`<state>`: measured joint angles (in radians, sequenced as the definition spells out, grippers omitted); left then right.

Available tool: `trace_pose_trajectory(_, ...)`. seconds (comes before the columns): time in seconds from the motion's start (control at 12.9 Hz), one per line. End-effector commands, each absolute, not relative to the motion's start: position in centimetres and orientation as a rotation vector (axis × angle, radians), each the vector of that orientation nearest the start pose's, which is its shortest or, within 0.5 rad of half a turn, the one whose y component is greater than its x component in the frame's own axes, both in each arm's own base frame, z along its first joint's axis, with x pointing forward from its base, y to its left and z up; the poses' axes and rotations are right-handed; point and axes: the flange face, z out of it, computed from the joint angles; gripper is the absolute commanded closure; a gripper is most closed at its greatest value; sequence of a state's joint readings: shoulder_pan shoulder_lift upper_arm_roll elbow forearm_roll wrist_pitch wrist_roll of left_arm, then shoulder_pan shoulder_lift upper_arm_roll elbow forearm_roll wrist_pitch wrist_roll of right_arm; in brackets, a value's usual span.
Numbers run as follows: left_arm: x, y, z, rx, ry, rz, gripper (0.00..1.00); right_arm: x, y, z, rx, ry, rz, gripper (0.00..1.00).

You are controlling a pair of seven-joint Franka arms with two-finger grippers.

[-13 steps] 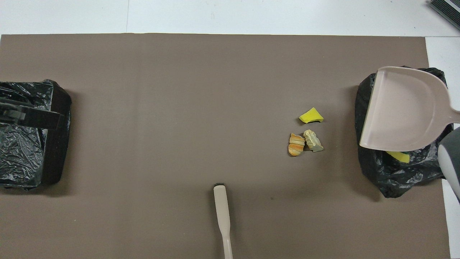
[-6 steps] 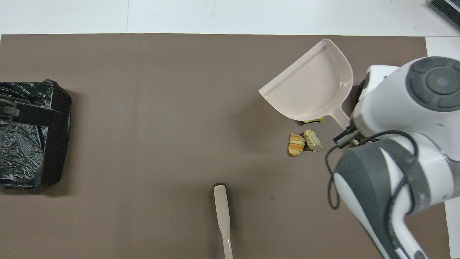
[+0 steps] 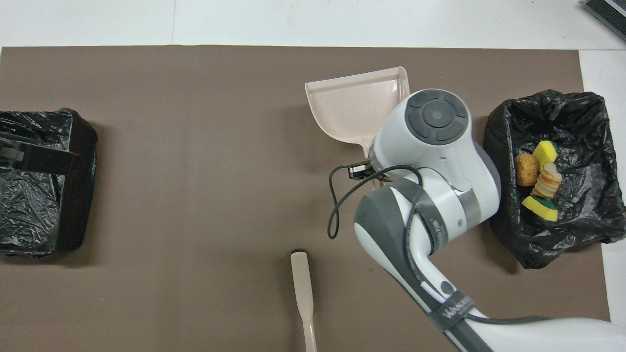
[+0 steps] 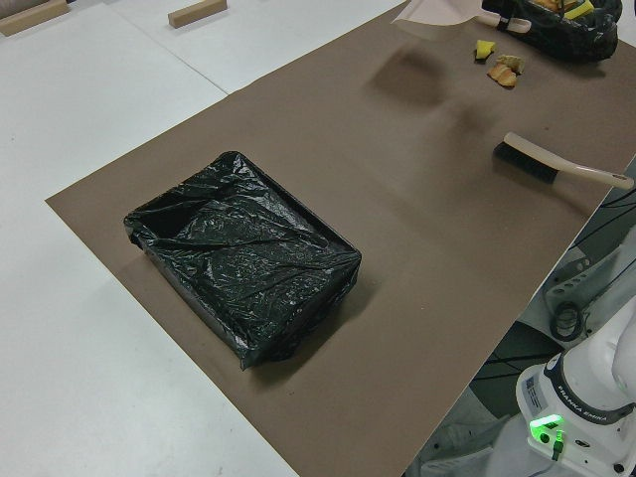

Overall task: Sweep and dump trash in bin
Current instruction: 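Bring the empty dustpan back and lower it onto the table center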

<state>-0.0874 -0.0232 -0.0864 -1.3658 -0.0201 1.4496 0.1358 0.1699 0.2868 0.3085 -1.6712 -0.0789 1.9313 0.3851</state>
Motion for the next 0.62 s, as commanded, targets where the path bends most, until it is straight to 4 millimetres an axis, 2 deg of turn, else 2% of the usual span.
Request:
trace_pose_trajectory(0.0, 51.5, -9.1, 72.5, -3.105, 0.492, -0.149, 0.0, 58.0, 32.7, 43.8, -3.055, -0.026, -0.037, 1.0)
trace_pose_trajectory(0.08, 51.4, -9.1, 72.5, -3.106, 0.488, -0.147, 0.0, 57.5, 34.9, 43.0, -3.026, 0.027, -0.075, 1.0)
trace_pose_trajectory(0.23, 51.1, -9.1, 72.2, -3.105, 0.487, -0.14, 0.0, 57.0, 37.7, 40.2, -3.01, 0.051, -0.091, 1.0)
trace_pose_trajectory(0.39, 51.0, -9.1, 72.1, -3.105, 0.485, -0.137, 0.0, 56.9, 39.2, 38.2, -2.994, 0.063, -0.086, 1.0)
trace_pose_trajectory(0.54, 51.0, -9.2, 72.1, -3.107, 0.483, -0.142, 0.0, 56.4, 39.7, 37.9, -3.0, 0.06, -0.084, 1.0)
